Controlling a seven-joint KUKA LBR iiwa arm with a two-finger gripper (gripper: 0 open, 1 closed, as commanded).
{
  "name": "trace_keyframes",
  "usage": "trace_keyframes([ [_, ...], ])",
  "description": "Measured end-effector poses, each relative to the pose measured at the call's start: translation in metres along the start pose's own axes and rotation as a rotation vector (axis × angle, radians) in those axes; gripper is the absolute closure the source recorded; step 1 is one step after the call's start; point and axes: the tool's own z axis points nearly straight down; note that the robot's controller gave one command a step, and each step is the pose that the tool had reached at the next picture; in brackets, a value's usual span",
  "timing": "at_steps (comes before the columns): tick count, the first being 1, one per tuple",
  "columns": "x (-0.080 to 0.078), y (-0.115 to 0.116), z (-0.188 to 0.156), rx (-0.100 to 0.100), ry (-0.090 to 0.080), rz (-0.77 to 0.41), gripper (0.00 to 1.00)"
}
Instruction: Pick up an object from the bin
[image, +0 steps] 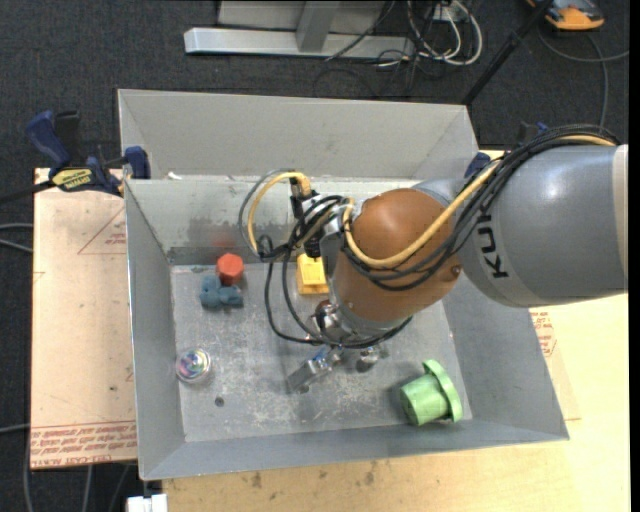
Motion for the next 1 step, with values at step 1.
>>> trace_keyframes([
  [1, 0.0407, 0.0078, -0.0288, -0.001, 0.003, -0.046, 0.00],
])
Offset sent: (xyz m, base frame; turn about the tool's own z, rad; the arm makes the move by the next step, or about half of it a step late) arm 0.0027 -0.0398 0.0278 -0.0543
